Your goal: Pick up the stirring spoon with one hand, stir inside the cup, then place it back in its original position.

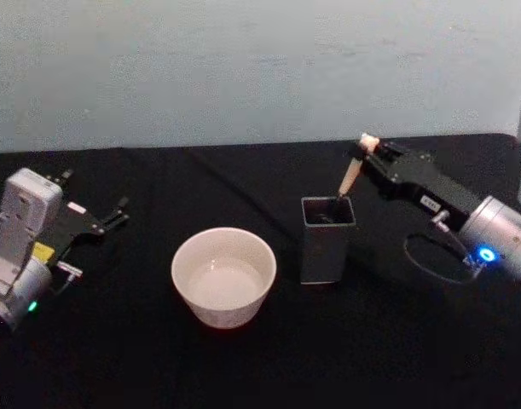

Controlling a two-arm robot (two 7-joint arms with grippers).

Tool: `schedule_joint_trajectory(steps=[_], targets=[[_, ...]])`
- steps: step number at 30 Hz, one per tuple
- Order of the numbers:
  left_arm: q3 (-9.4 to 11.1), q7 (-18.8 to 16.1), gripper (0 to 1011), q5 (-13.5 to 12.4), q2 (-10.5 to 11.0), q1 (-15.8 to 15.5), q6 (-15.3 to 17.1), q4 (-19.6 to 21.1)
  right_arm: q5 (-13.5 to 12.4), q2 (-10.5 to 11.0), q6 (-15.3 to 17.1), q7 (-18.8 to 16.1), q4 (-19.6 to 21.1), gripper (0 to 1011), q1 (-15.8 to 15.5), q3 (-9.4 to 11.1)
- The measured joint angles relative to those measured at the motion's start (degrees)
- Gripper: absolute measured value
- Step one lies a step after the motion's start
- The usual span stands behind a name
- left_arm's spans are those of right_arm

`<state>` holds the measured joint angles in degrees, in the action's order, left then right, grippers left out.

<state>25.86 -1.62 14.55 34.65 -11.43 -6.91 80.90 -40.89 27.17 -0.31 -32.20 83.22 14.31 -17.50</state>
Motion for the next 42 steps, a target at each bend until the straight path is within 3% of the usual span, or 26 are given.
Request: schedule_joint_trajectory(steps=[4, 13, 22, 27, 42], targets=[[0.0, 0.0, 1001, 0.0, 0.0, 0.0, 0.0, 0.0, -2.44, 0.09, 0.03, -0.28, 0.73, 216, 0.47, 0.76], [0.0, 0.0, 1001, 0.0, 0.0, 0.0, 0.0, 0.0, -5.11, -0.53, -0.92, -0.19, 0.99, 216, 2.44, 1.09], [0.0, 0.0, 1001, 0.0, 0.0, 0.0, 0.0, 0.0, -6.46, -2.54, -1.24, -0.47, -1.23, 216, 5.8, -1.3], [0.0, 0.0, 1001, 0.0, 0.0, 0.0, 0.0, 0.0, -6.0, -3.6, -1.35, -1.05, -2.96, 216, 7.61, -3.51], [0.0, 0.0, 1002, 0.0, 0.0, 0.0, 0.0, 0.0, 0.67, -5.23, -2.17, -4.6, -6.99, 216, 11.63, -11.49]])
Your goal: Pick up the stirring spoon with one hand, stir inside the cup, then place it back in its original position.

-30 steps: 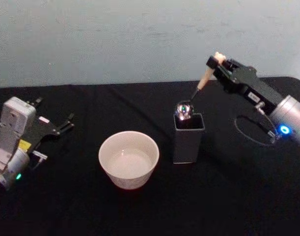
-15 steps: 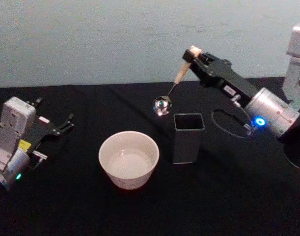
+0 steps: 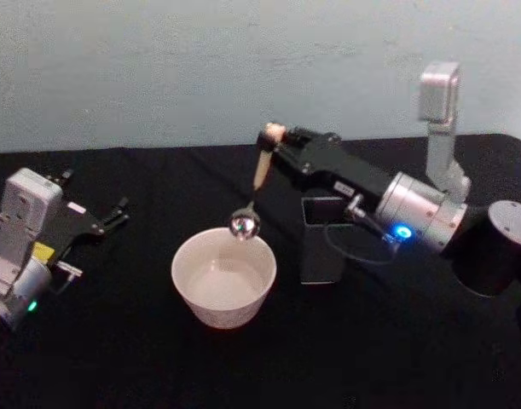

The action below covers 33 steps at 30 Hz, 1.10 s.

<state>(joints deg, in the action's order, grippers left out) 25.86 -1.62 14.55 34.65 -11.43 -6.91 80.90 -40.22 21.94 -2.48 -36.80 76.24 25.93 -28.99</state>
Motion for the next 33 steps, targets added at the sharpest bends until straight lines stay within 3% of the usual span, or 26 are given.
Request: schedule_joint_trajectory(steps=[9, 19, 26, 33], targets=[[0.0, 0.0, 1001, 0.0, 0.0, 0.0, 0.0, 0.0, 4.86, 0.41, -0.49, -1.92, -0.36, 216, 0.77, -3.7], [0.0, 0.0, 1001, 0.0, 0.0, 0.0, 0.0, 0.0, 8.63, 0.95, -1.07, -3.98, -0.68, 216, 1.41, -6.19], [0.0, 0.0, 1001, 0.0, 0.0, 0.0, 0.0, 0.0, 9.84, 0.97, -0.93, -5.61, -0.83, 216, 1.82, -7.63], [0.0, 0.0, 1001, 0.0, 0.0, 0.0, 0.0, 0.0, 10.35, -0.61, -0.36, -6.54, -2.49, 216, 2.99, -8.99]])
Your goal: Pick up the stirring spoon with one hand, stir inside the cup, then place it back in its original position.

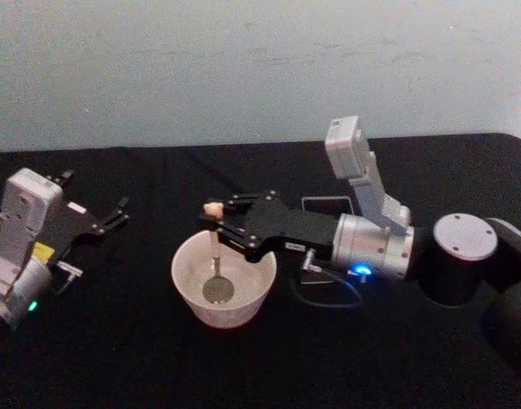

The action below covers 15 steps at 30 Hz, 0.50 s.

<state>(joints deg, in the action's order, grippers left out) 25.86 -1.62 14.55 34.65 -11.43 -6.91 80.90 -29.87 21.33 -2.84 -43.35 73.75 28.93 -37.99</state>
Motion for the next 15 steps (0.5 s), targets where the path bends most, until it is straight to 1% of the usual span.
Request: schedule_joint_trajectory(steps=[6, 7, 8, 11, 15], targets=[[0.0, 0.0, 1001, 0.0, 0.0, 0.0, 0.0, 0.0, 0.52, -2.22, 0.29, 0.07, -2.29, 216, 1.22, -1.04], [0.0, 0.0, 1001, 0.0, 0.0, 0.0, 0.0, 0.0, 0.93, -3.0, 0.21, 0.41, -3.12, 216, 1.6, -1.26], [0.0, 0.0, 1001, 0.0, 0.0, 0.0, 0.0, 0.0, 0.93, -3.0, 0.21, 0.41, -3.12, 216, 1.6, -1.26], [0.0, 0.0, 1001, 0.0, 0.0, 0.0, 0.0, 0.0, 1.41, -4.23, -0.07, 1.21, -4.61, 216, 2.36, -1.29], [0.0, 0.0, 1001, 0.0, 0.0, 0.0, 0.0, 0.0, 1.72, -5.24, -0.5, 2.08, -6.05, 216, 3.04, -0.9]])
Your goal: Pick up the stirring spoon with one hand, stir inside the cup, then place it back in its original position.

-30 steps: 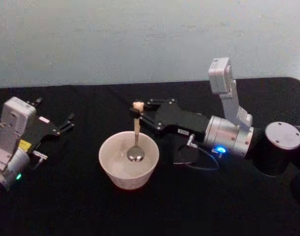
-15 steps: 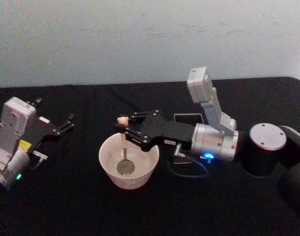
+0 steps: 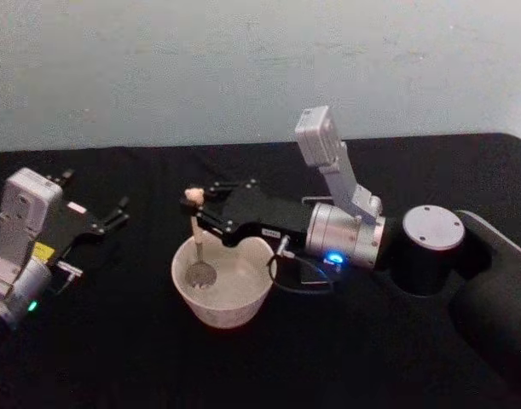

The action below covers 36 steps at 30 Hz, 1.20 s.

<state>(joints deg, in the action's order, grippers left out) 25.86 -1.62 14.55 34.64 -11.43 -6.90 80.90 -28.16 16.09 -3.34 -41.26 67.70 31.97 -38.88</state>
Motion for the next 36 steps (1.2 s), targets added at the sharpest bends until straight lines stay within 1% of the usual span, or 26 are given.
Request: schedule_joint_trajectory(steps=[2, 6, 12, 18, 23, 25, 29, 32, 36], targets=[[0.0, 0.0, 1001, 0.0, 0.0, 0.0, 0.0, 0.0, 0.25, -0.8, -0.3, 0.89, -1.36, 216, 0.63, 0.63], [0.0, 0.0, 1001, -0.01, 0.0, 0.0, 0.0, 0.0, 0.69, -1.45, -0.64, 1.92, -2.75, 216, 1.31, 1.5], [0.0, 0.0, 1001, 0.0, 0.0, 0.0, 0.0, 0.0, 0.99, -1.22, -0.7, 2.48, -3.35, 216, 1.52, 2.65], [0.0, 0.0, 1001, 0.0, 0.0, 0.0, 0.0, 0.0, 1.08, 0.29, -0.27, 2.8, -1.67, 216, 0.42, 3.8], [0.0, 0.0, 1001, 0.0, 0.0, 0.0, 0.0, 0.0, 1.09, 2.14, 0.19, 2.67, 0.81, 216, -1.04, 4.43], [0.0, 0.0, 1001, 0.0, 0.0, 0.0, 0.0, 0.0, 1.09, 3.36, 0.64, 2.34, 2.54, 216, -2.04, 4.59], [0.0, 0.0, 1001, 0.0, 0.0, 0.0, 0.0, 0.0, 0.93, 4.58, 1.2, 1.66, 4.25, 216, -3.07, 4.6], [0.0, 0.0, 1001, 0.0, 0.0, 0.0, 0.0, 0.0, 0.26, 5.77, 1.97, 0.52, 6.31, 216, -4.23, 4.23], [0.0, 0.0, 1001, 0.0, 0.0, 0.0, 0.0, 0.0, -0.42, 6.34, 2.4, -0.55, 8.0, 216, -5.12, 3.51]])
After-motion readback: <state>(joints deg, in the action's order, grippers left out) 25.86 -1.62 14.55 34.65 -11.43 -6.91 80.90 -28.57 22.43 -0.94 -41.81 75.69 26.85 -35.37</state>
